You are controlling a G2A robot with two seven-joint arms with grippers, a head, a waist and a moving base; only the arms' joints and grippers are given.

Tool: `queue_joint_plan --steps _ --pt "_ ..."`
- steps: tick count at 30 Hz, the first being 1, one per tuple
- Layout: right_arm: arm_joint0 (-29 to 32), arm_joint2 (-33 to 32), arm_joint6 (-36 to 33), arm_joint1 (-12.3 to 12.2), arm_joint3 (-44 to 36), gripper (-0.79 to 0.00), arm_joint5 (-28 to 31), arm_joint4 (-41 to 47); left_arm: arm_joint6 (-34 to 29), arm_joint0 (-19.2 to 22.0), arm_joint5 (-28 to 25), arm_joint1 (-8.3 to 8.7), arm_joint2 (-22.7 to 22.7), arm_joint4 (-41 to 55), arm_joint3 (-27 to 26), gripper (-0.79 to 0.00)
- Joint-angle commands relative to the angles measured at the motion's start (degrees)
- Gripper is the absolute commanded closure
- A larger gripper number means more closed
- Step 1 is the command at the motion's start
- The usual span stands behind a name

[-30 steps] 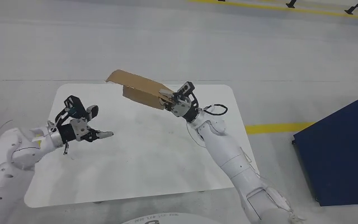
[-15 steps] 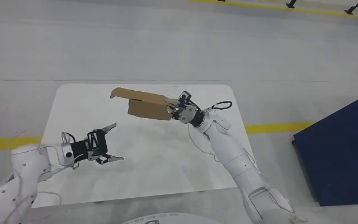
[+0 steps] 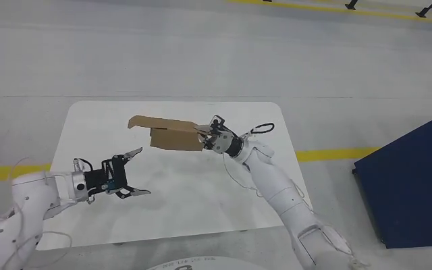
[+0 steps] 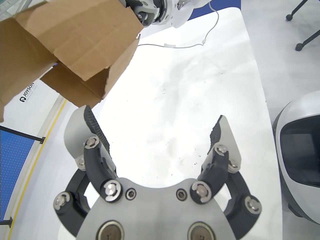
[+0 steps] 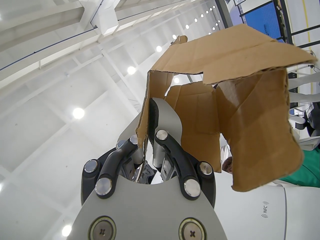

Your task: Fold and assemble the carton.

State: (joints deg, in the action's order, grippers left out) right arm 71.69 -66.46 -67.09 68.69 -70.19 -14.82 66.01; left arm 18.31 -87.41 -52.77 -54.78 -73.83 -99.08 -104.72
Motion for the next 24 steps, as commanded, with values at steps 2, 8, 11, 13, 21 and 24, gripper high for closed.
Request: queue_joint_plan --steps 2,8,11,13,21,24 --pt "-0.55 1.03 0.51 0.25 0.20 0.000 -0.53 -0.43 -1.22 1.32 1.30 -0.21 1.68 -0.74 -0.22 -0.767" --pt "-1.47 2.32 0.45 0.59 0.30 0.000 -1.39 -0.85 -3.79 3.07 4.69 -0.54 3.84 -2.06 -0.21 -0.699" --pt "-1.63 2.65 0.15 0.67 0.22 0.000 -1.64 -0.98 -4.55 3.84 5.07 -0.66 4.29 -1.17 0.45 -0.656" --pt "-1.67 2.72 0.07 0.72 0.23 0.000 -1.70 -0.92 -4.71 4.35 5.28 -0.72 4.30 -0.12 0.97 -0.616" --pt "-1.75 2.14 -0.49 0.78 0.19 0.000 -1.55 0.12 -2.56 4.81 4.70 -0.50 2.86 3.43 2.48 -0.474" --pt "-1.81 2.18 -1.16 0.75 -0.06 0.000 -2.25 -0.04 -3.08 5.37 4.05 -0.46 2.65 4.47 3.59 -0.486"
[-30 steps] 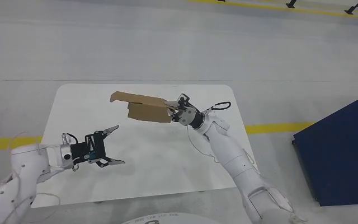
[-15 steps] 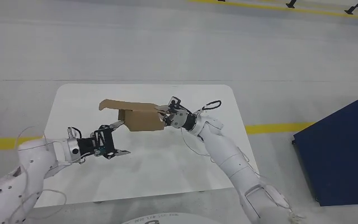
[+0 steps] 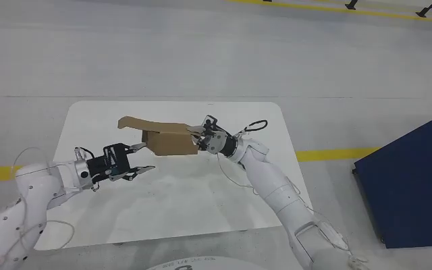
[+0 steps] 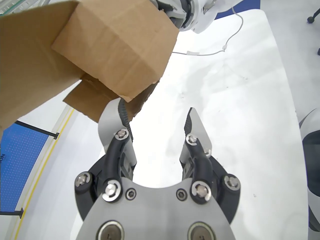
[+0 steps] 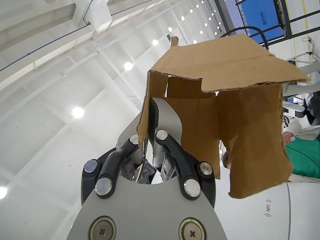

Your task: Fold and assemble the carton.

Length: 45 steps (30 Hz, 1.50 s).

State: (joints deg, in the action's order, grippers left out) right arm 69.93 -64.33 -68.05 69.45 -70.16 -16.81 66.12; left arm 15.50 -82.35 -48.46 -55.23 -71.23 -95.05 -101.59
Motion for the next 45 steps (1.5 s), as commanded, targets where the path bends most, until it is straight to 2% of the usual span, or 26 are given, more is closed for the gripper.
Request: queue_joint_plan --steps 1,4,10,18,24,30,31,35,36,42,43,44,45 --pt "-0.08 0.12 -0.24 -0.01 -0.20 0.000 -0.38 -0.28 -0.19 0.65 -0.67 -0.05 0.14 1.29 0.91 -0.471" --pt "-0.17 0.42 -0.27 0.05 -0.47 0.000 -0.68 -0.52 -0.68 1.89 -1.24 -0.13 0.37 2.55 1.94 -0.431" --pt "-0.28 0.92 0.66 0.17 -0.84 0.000 -0.73 -1.26 -2.35 2.86 -0.16 -0.27 1.78 1.42 1.41 -0.428" --pt "-0.98 2.48 3.17 0.57 -0.98 0.000 -0.89 -2.57 -2.90 1.09 6.28 -0.19 3.06 -5.13 -1.71 -0.449" --pt "-1.46 3.08 3.39 0.79 -1.11 0.000 -1.42 -2.42 -1.80 0.02 6.98 0.00 3.48 -7.00 -2.87 -0.422" --pt "-1.91 3.65 3.12 1.01 -0.68 0.000 -1.86 -2.19 1.03 -0.40 6.71 0.12 3.86 -6.79 -3.22 -0.302" --pt "-1.94 3.69 3.13 1.04 -0.55 0.000 -1.93 -2.08 1.37 -0.44 6.94 0.14 3.80 -6.74 -3.16 -0.265" --pt "-2.14 3.69 3.15 1.12 0.03 0.000 -1.87 -1.86 2.36 -0.77 7.92 0.21 3.33 -6.26 -3.01 -0.028" --pt "-2.16 3.65 3.09 1.14 0.13 0.000 -1.79 -1.77 2.50 -0.88 8.20 0.23 3.14 -6.08 -2.95 0.000" --pt "-2.38 4.25 2.59 1.30 0.64 0.000 -2.21 -1.99 2.44 -1.25 8.39 0.35 2.65 -5.45 -2.96 0.000" --pt "-2.46 4.42 2.67 1.35 0.78 -0.111 -2.24 -2.04 2.35 -1.18 8.16 0.36 2.58 -5.18 -2.86 0.000" --pt "-2.56 4.51 2.71 1.40 0.89 -0.280 -2.20 -1.99 2.34 -1.08 7.72 0.38 2.48 -4.79 -2.66 0.000" --pt "-2.62 4.51 2.68 1.44 0.99 -0.619 -2.03 -1.90 2.32 -0.91 7.20 0.43 2.23 -4.39 -2.36 0.000"
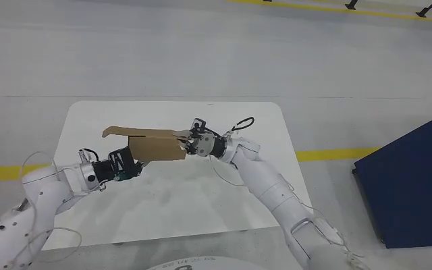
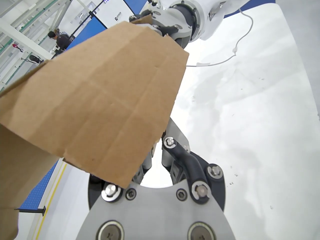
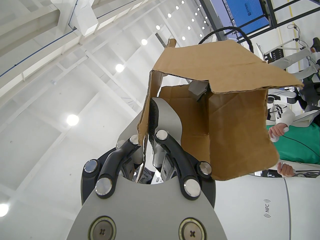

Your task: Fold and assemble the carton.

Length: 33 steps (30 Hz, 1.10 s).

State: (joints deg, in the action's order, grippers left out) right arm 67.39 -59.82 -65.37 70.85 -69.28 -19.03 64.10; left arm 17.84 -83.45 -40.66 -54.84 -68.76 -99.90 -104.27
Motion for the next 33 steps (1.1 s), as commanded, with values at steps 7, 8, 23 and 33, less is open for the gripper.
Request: queue_joint_plan --steps 7,8,23,33 --pt "1.39 -3.71 -4.02 -0.82 -0.16 -0.557 1.07 1.64 2.75 1.32 -11.05 0.97 -4.35 6.73 4.04 0.000" --pt "1.75 -4.53 -4.30 -0.97 -0.23 -0.554 1.34 2.15 3.05 1.46 -12.46 1.13 -4.99 7.31 4.60 0.000" --pt "0.24 -5.02 6.96 0.12 1.12 -0.785 8.14 3.86 1.77 0.89 -17.01 2.04 -4.01 3.88 1.96 0.000" --pt "-1.00 -1.33 0.30 0.96 1.79 -0.785 1.89 4.80 -0.14 1.79 -16.75 2.00 -2.25 5.03 2.07 0.000"
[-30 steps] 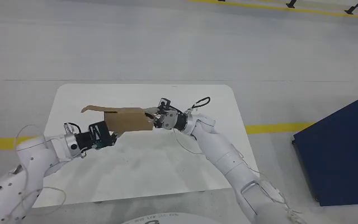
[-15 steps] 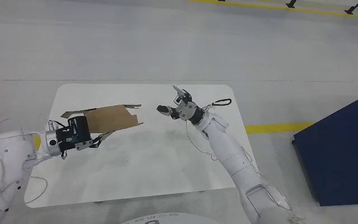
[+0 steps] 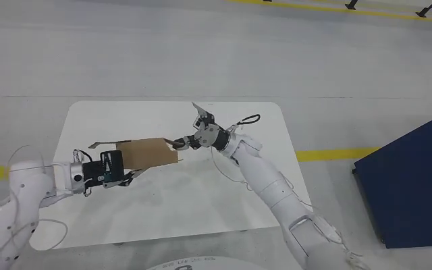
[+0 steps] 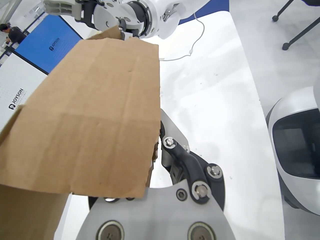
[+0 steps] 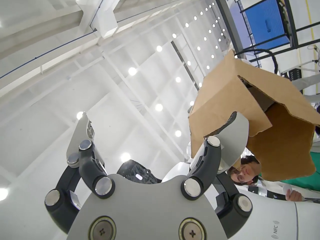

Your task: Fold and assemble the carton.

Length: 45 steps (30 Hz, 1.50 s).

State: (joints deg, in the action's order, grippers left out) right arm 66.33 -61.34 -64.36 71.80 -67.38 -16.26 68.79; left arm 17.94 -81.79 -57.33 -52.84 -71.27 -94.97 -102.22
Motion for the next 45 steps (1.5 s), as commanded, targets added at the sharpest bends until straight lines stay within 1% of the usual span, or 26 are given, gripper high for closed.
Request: queue_joint_plan --steps 1,4,11,17,23,26,29,31,34,45 --pt "0.12 0.39 -1.27 0.03 -0.22 -0.785 -1.63 0.16 -0.39 0.25 -0.02 -0.02 0.43 0.22 0.06 0.000" --pt "0.09 0.84 -1.90 0.08 -0.24 -0.785 -3.14 0.05 -0.59 0.70 -0.42 -0.04 1.04 0.82 0.25 0.000" --pt "-0.95 2.93 -0.46 0.75 0.40 -0.785 -4.32 -0.44 -0.35 1.43 -0.67 0.21 2.62 1.18 0.12 0.000" --pt "-2.23 5.11 -0.17 1.46 1.38 -0.785 -5.45 -0.87 0.43 2.19 -0.67 0.84 4.11 1.24 0.25 0.000" --pt "-3.08 6.12 -0.13 1.97 2.52 -0.785 -5.25 -0.95 1.68 3.08 -0.67 1.60 5.58 2.46 1.39 0.000" --pt "-3.13 5.38 -1.09 1.96 2.81 -0.785 -4.77 -0.06 2.40 3.96 -0.67 2.27 7.62 5.01 3.45 0.000" --pt "-2.53 3.26 -4.88 1.64 2.59 -0.785 -5.90 3.30 2.60 6.49 -0.67 3.30 10.57 9.74 6.55 0.000" --pt "-2.14 2.17 -6.97 1.43 2.43 -0.785 -7.08 5.00 2.37 8.48 -0.67 4.16 12.64 12.11 7.83 0.000" --pt "-2.14 2.17 -6.97 1.43 2.43 -0.785 -7.08 5.00 2.59 10.70 -0.67 5.66 15.04 15.12 8.60 0.000" --pt "-2.05 2.17 -6.54 1.43 2.30 -0.785 -6.86 4.86 2.59 10.70 -0.67 5.66 15.04 15.12 8.60 0.000"
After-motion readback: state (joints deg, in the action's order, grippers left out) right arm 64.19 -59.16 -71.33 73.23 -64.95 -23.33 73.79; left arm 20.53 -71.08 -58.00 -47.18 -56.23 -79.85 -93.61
